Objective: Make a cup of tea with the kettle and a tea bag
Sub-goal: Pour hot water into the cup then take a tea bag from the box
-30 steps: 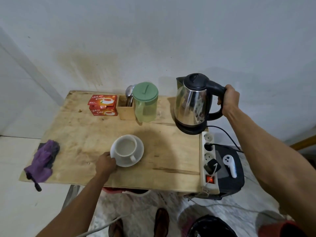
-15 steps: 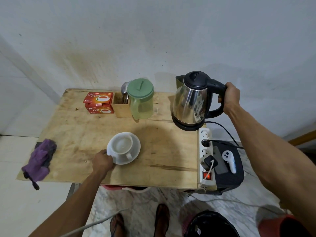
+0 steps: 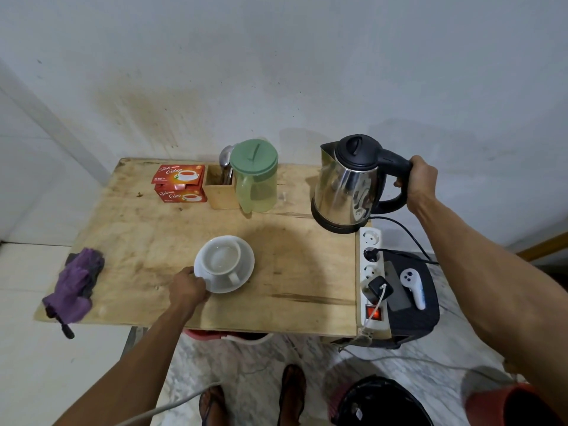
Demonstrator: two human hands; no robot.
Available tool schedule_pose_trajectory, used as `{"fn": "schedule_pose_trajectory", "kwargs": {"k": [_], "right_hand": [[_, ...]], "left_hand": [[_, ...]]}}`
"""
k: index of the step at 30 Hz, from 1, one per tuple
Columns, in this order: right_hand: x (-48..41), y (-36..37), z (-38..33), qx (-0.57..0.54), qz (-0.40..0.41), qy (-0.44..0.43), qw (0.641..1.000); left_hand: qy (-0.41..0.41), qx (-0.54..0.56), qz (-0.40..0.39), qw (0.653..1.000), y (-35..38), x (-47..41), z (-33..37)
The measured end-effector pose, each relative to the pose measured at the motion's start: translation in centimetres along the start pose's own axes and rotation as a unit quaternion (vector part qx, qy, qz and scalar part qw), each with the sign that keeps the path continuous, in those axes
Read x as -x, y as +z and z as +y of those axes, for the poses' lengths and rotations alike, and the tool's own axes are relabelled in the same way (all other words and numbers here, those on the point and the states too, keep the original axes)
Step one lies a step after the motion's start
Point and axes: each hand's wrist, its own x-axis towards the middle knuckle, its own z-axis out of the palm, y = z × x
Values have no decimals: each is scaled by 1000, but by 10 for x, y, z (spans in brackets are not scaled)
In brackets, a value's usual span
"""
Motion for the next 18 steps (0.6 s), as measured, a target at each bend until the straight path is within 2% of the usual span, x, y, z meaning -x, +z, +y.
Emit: {"fn": "schedule_pose_trajectory", "kwargs": {"k": [10,18], "right_hand": [[20,0,-19,70,4,-7,997],[54,19,-61,216,26,-173,961]], "left_hand": [[5,3,-7,1000,-4,14,11],[13,6,-39,999,-12,23,16]]}}
